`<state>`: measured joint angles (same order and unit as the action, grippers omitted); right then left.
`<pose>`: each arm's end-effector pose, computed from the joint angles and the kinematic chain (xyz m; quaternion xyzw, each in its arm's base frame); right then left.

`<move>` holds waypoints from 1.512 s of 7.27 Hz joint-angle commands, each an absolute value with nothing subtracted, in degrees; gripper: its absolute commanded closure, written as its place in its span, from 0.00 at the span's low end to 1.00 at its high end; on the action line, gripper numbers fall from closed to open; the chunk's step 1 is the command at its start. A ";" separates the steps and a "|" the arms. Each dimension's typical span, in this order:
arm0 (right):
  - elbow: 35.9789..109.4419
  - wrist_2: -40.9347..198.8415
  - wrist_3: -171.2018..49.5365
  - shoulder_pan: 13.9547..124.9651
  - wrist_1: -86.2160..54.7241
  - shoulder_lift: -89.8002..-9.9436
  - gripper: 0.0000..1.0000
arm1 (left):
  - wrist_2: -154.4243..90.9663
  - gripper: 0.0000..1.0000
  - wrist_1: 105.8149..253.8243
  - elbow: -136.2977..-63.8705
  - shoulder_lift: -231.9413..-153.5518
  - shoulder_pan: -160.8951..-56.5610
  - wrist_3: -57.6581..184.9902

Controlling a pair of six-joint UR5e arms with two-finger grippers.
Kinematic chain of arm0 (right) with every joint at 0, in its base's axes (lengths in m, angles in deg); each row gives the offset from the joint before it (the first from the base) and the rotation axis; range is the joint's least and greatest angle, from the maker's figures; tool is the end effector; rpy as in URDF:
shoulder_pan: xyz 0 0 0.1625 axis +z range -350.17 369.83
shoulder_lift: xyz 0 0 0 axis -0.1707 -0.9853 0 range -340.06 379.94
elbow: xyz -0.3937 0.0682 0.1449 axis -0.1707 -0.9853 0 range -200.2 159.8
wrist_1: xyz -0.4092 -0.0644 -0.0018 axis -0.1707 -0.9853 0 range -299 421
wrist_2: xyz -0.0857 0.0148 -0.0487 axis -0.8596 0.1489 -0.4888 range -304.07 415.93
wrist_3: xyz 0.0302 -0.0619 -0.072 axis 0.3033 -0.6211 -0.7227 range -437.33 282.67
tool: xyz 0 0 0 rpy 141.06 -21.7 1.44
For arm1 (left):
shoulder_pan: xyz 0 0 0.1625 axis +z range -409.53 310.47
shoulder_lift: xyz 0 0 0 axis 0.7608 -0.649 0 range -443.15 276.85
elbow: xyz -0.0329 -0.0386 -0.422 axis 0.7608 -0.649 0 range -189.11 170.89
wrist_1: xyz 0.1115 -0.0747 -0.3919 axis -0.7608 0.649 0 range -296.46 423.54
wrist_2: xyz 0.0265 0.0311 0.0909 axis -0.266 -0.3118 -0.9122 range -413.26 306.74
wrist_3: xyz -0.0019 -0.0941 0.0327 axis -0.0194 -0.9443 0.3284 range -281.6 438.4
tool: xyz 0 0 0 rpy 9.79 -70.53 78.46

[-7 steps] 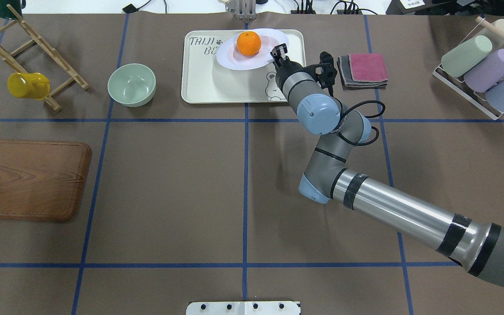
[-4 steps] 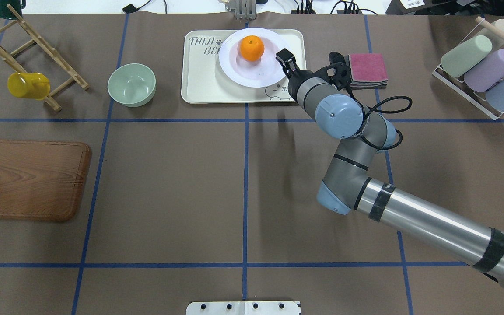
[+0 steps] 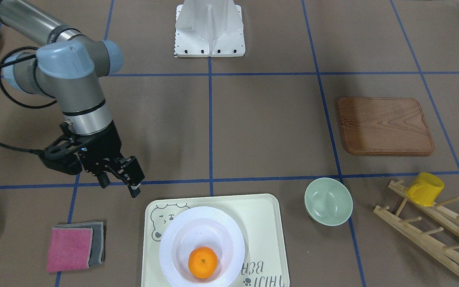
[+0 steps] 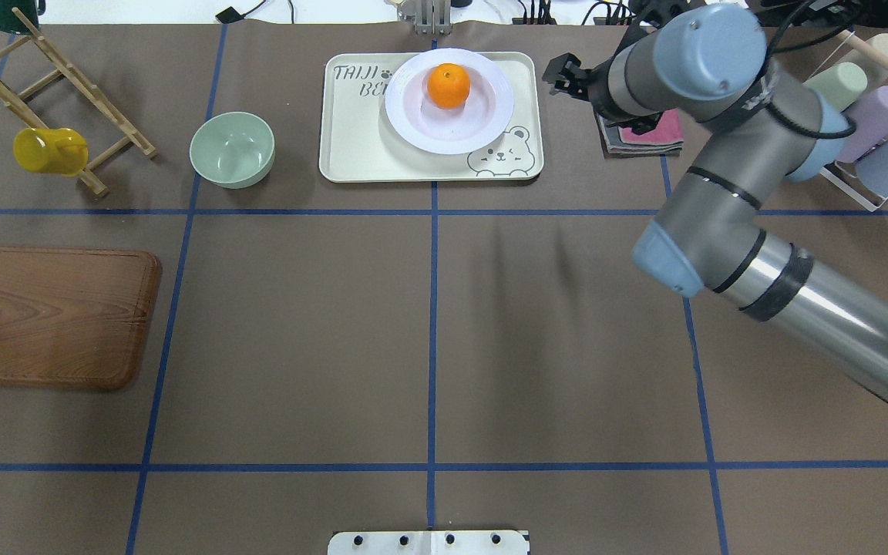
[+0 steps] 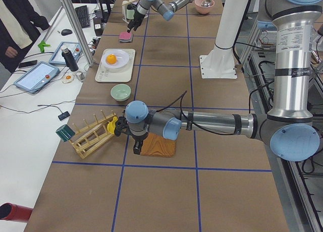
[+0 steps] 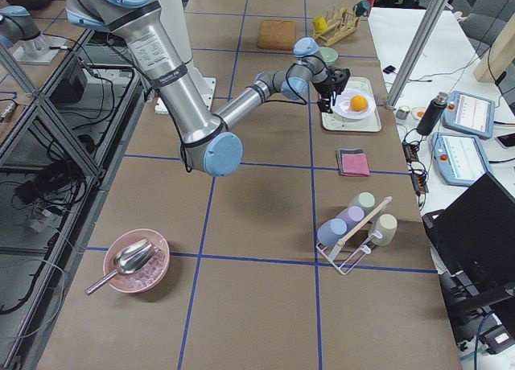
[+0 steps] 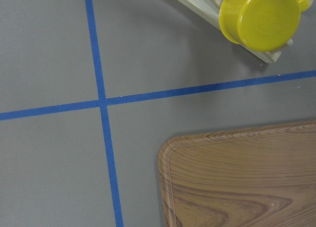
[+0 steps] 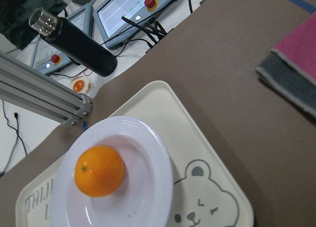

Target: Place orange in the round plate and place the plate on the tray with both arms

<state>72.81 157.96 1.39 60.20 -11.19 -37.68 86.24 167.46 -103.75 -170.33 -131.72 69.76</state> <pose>-0.3503 -0.5995 0.2728 0.1477 -0.4304 0.2534 0.8536 0.0089 -0.4879 0.6099 0.0637 0.4283 0.0508 0.8999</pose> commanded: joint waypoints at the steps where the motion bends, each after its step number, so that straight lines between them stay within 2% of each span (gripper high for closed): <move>1: 76.83 170.57 -24.50 72.35 -20.80 -43.93 0.00 | 86.22 0.01 164.64 -103.34 -170.86 -133.10 69.78; 4: 77.09 180.26 -51.84 86.60 -29.04 -51.06 0.00 | 86.13 0.01 145.37 -105.09 -172.96 -136.25 83.60; 5: 76.84 181.43 -60.02 88.99 -30.13 -53.95 0.00 | 83.43 0.01 138.41 -106.57 -175.67 -137.85 88.54; 6: 76.57 181.27 -66.11 89.97 -30.32 -55.98 0.00 | 79.75 0.01 134.86 -108.59 -175.18 -140.39 92.68; 9: 78.15 184.33 -70.79 90.95 -27.87 -65.89 0.00 | 79.36 0.01 134.99 -110.35 -174.65 -142.87 92.28; 11: 80.70 186.43 -72.50 96.19 -26.01 -73.64 0.00 | 79.36 0.01 135.43 -112.21 -173.77 -142.70 92.89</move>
